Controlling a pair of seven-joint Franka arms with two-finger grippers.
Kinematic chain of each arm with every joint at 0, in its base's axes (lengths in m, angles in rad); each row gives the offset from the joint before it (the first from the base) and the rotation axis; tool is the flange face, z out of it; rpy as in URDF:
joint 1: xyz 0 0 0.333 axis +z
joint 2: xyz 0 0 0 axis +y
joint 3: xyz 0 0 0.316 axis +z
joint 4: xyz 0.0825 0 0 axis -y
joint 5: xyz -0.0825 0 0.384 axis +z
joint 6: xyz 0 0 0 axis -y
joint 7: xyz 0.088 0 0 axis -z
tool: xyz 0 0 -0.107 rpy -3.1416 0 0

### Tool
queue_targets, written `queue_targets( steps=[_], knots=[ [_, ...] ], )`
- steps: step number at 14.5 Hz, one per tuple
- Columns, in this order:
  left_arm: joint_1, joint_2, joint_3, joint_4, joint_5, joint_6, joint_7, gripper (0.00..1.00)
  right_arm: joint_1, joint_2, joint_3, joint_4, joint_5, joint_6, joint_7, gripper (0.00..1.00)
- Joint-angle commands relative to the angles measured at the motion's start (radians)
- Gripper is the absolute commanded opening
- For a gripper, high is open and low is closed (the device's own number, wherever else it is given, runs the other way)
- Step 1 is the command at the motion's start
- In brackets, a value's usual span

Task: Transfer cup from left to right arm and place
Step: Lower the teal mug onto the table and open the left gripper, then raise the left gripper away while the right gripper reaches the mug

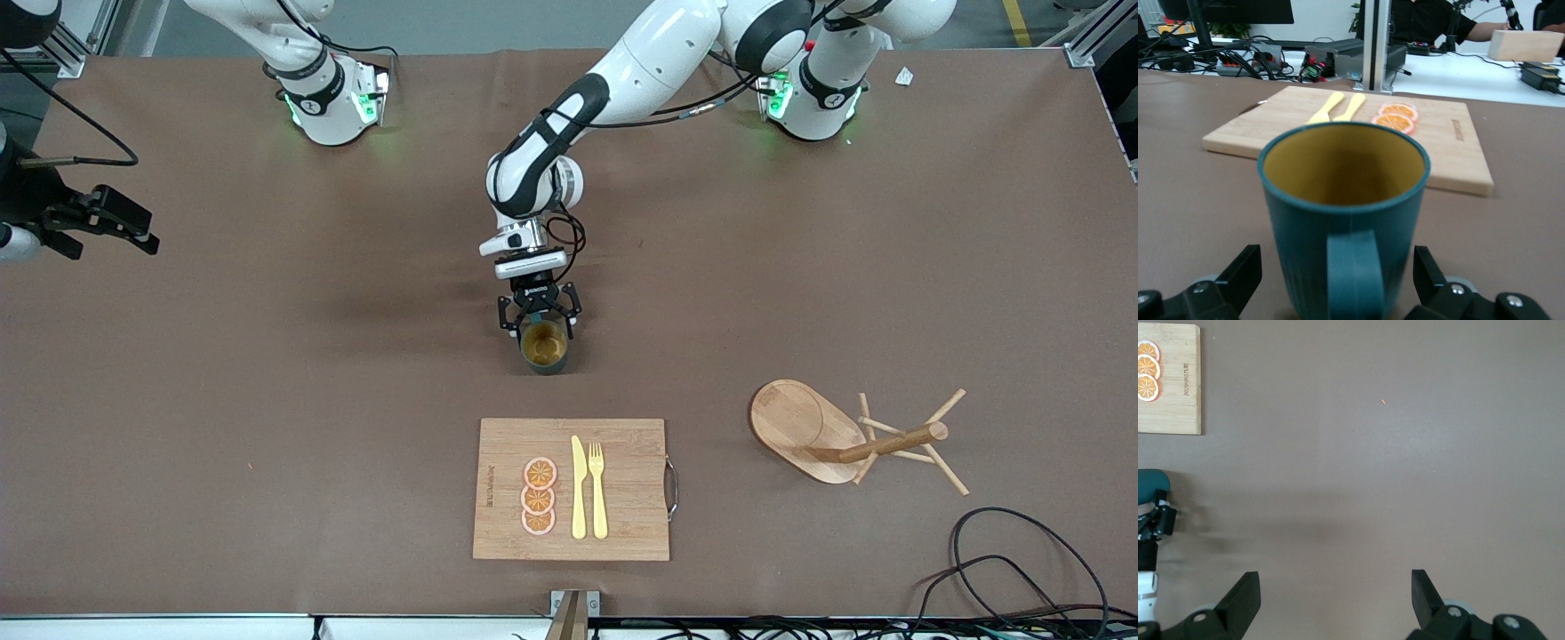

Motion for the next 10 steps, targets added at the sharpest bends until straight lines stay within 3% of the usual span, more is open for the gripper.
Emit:
queue_targets(
  steps=[1, 6, 10],
  knots=[
    [-0.051, -0.036, -0.001, -0.007, -0.062, -0.056, -0.003, 1.00, 0.004, -0.021, -0.002, -0.011, -0.009, -0.006, 0.014, 1.00],
    [-0.074, -0.166, -0.102, -0.002, -0.333, -0.285, 0.204, 1.00, 0.004, -0.021, 0.000, -0.017, -0.011, -0.006, 0.016, 1.00],
    [-0.056, -0.352, -0.095, 0.005, -0.536, -0.312, 0.434, 1.00, 0.006, -0.021, 0.000, -0.037, -0.009, 0.003, 0.025, 1.00]
  ],
)
